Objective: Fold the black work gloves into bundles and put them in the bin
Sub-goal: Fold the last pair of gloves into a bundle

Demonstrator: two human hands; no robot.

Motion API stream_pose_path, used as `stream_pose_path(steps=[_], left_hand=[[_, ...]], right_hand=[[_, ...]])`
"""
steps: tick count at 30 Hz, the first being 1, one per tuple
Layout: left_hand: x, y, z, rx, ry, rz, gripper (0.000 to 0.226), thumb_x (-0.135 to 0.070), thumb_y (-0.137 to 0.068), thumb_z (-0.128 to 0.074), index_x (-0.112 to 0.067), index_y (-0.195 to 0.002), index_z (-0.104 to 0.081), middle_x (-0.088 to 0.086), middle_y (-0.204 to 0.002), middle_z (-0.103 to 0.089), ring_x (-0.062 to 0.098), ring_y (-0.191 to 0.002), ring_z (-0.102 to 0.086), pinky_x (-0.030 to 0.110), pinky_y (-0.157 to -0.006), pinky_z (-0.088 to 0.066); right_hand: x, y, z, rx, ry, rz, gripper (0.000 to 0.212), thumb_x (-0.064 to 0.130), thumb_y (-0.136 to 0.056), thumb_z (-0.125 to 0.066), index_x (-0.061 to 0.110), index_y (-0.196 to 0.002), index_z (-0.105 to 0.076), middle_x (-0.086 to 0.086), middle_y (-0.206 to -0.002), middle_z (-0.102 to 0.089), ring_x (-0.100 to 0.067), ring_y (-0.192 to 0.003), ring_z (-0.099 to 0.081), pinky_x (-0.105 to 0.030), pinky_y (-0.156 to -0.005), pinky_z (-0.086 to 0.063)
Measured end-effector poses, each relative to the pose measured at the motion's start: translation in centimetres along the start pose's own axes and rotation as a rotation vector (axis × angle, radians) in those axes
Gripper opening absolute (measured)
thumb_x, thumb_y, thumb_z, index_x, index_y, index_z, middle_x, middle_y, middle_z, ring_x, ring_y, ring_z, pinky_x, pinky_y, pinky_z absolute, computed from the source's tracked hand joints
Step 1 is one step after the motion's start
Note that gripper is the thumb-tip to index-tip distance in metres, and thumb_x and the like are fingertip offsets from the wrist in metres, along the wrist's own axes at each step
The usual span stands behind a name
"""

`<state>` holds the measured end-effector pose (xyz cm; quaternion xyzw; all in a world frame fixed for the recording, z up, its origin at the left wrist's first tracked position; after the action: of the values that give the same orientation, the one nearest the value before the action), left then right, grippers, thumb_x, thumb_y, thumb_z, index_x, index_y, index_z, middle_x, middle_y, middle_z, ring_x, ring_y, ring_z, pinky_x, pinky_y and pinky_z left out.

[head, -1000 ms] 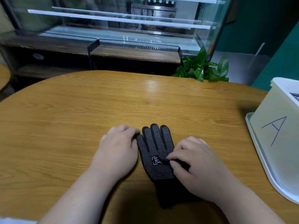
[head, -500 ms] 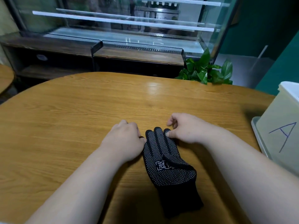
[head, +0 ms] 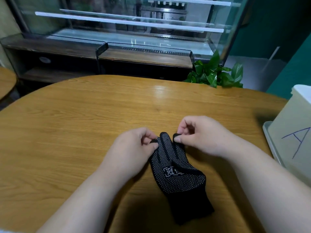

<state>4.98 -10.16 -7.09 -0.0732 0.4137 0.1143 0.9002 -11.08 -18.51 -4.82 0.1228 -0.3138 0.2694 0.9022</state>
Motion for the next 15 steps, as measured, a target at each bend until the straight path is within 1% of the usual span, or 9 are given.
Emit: stream_pose_path(steps=[2, 4, 6, 8, 11, 13, 15], left_hand=[[-0.8, 1.3, 0.2, -0.022, 0.024, -0.035, 0.013, -0.029, -0.084, -0.076, -0.034, -0.078, -0.066, -0.018, -0.072, -0.065, -0.004, -0.066, -0.057, 0.008, -0.06, -0.04], [-1.8, 2.6, -0.1, -0.023, -0.001, -0.103, 0.016, -0.028, -0.083, -0.076, -0.038, -0.075, -0.066, -0.019, -0.076, -0.066, -0.006, -0.075, -0.058, 0.007, -0.064, -0.041], [-2.7, 3.9, -0.5, -0.023, -0.04, -0.203, 0.017, -0.027, -0.083, -0.076, -0.041, -0.078, -0.067, -0.026, -0.088, -0.065, -0.01, -0.084, -0.057, 0.004, -0.07, -0.038], [-3.3, 4.7, -1.2, -0.004, -0.079, -0.304, 0.012, -0.028, -0.083, -0.076, -0.038, -0.086, -0.069, -0.028, -0.098, -0.061, -0.009, -0.09, -0.058, 0.005, -0.075, -0.039], [-3.2, 5.4, -2.2, 0.037, -0.169, -0.369, 0.01, -0.036, -0.085, -0.071, -0.037, -0.094, -0.068, -0.024, -0.098, -0.057, -0.005, -0.089, -0.057, 0.017, -0.076, -0.046], [-3.7, 5.9, -2.9, 0.062, -0.248, -0.452, 0.012, -0.042, -0.085, -0.063, -0.035, -0.093, -0.068, -0.021, -0.092, -0.06, -0.002, -0.086, -0.057, 0.027, -0.078, -0.05], [-4.4, 6.5, -3.3, 0.083, -0.308, -0.525, 0.019, -0.048, -0.084, -0.056, -0.034, -0.089, -0.067, -0.02, -0.087, -0.063, 0.004, -0.087, -0.058, 0.032, -0.081, -0.049]], right_hand=[[0.0, 1.8, 0.5, -0.043, -0.028, 0.013, 0.018, 0.027, -0.078, -0.084, 0.024, -0.077, -0.066, 0.007, -0.07, -0.068, -0.002, -0.06, -0.056, -0.017, -0.06, -0.044], [-0.1, 3.6, 0.6, -0.073, -0.015, 0.036, 0.018, 0.026, -0.075, -0.085, 0.026, -0.075, -0.067, 0.013, -0.075, -0.069, 0.002, -0.065, -0.058, -0.015, -0.063, -0.044], [0.0, 5.1, 0.3, -0.084, 0.045, 0.099, 0.019, 0.025, -0.075, -0.085, 0.028, -0.076, -0.066, 0.014, -0.081, -0.069, 0.001, -0.08, -0.061, -0.015, -0.071, -0.044], [0.4, 6.4, -0.4, -0.077, 0.109, 0.181, 0.019, 0.028, -0.076, -0.083, 0.03, -0.078, -0.064, 0.015, -0.087, -0.067, -0.002, -0.091, -0.06, -0.021, -0.081, -0.045], [0.7, 7.4, -1.9, -0.047, 0.201, 0.275, 0.014, 0.042, -0.076, -0.069, 0.032, -0.081, -0.06, 0.02, -0.089, -0.062, -0.001, -0.094, -0.055, -0.026, -0.085, -0.045], [0.6, 7.8, -2.7, -0.02, 0.246, 0.291, 0.016, 0.049, -0.077, -0.058, 0.034, -0.082, -0.059, 0.021, -0.09, -0.058, 0.0, -0.095, -0.05, -0.027, -0.086, -0.044], [0.5, 8.2, -2.9, -0.007, 0.271, 0.302, 0.019, 0.052, -0.079, -0.053, 0.035, -0.083, -0.06, 0.021, -0.092, -0.055, 0.0, -0.098, -0.048, -0.027, -0.088, -0.044]])
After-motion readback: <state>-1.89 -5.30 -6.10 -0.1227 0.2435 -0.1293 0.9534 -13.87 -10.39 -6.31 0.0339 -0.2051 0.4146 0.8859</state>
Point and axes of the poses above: each hand's wrist, its own y-axis away from the middle knuckle, its own z-axis out of the back of the hand, x = y × z, the point moved 10 cm from there along -y, towards the middle knuckle
